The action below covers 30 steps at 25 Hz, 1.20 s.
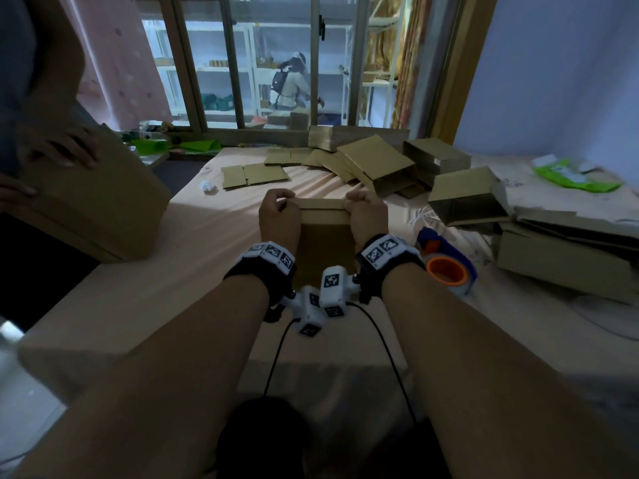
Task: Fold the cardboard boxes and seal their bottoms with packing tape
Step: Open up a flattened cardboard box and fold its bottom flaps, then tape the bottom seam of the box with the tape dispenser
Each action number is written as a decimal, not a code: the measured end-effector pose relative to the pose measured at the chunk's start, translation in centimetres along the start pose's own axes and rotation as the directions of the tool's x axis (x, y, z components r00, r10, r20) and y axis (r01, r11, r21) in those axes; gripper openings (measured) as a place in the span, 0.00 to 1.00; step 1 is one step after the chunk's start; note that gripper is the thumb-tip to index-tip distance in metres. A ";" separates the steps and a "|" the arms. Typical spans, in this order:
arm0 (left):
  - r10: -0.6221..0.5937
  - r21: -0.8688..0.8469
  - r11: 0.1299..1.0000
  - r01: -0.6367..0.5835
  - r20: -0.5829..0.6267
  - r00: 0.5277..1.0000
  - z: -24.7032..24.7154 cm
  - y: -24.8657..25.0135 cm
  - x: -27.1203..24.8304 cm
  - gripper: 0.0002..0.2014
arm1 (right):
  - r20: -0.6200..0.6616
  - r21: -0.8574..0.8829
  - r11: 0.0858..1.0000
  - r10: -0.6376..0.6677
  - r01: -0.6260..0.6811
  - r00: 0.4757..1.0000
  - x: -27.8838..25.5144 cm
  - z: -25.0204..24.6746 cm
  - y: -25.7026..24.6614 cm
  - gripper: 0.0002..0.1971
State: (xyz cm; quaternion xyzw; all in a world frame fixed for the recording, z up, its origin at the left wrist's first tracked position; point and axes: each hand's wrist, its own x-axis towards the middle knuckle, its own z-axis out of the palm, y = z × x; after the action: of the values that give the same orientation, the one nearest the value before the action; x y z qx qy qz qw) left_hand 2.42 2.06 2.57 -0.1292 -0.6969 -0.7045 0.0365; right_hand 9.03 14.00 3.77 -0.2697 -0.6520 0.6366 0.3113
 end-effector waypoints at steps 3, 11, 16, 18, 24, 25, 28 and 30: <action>0.040 -0.011 0.999 -0.040 -0.039 0.998 1.6 1.2 -0.8 0.08 | -0.013 -0.043 0.998 -0.047 0.046 0.999 0.4 -1.5 -1.5 0.11; 0.058 0.134 0.989 -0.060 0.020 0.998 4.6 0.4 -3.4 0.12 | -0.129 -0.256 0.965 -0.088 0.053 0.988 1.5 -8.7 0.1 0.13; 0.060 0.170 0.983 -0.068 0.051 0.997 4.4 -0.2 -3.1 0.10 | -0.347 -0.686 0.685 -0.010 -0.246 0.938 3.3 -12.8 3.0 0.25; 0.071 0.166 0.983 -0.076 0.033 0.997 4.1 -0.1 -3.2 0.09 | -0.286 -0.683 0.676 0.104 -0.278 0.953 5.3 -13.4 6.2 0.39; 0.121 0.106 0.987 -0.124 0.026 0.992 4.1 -0.5 -2.2 0.09 | -0.348 -0.678 0.618 0.208 -0.399 0.914 0.2 -14.1 6.0 0.38; 0.129 0.101 0.986 -0.131 0.026 0.991 4.0 -0.8 -2.0 0.09 | -0.337 -0.669 0.620 0.237 -0.409 0.911 0.2 -14.1 6.3 0.36; 0.141 0.098 0.985 -0.145 0.045 0.989 4.0 -1.2 -1.9 0.09 | -0.436 -0.515 0.746 0.196 -0.422 0.878 1.2 -14.4 5.0 0.17; 0.193 0.101 0.975 -0.198 0.053 0.980 4.0 -1.2 -2.0 0.12 | -0.500 -0.358 0.874 0.119 -0.329 0.858 1.3 -13.9 3.6 0.12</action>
State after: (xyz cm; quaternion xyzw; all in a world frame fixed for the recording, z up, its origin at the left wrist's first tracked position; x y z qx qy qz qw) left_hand 4.61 5.79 0.91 -0.2100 -0.7178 -0.6567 0.0975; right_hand 18.44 24.34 0.19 -0.5514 -0.6462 0.4259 0.3115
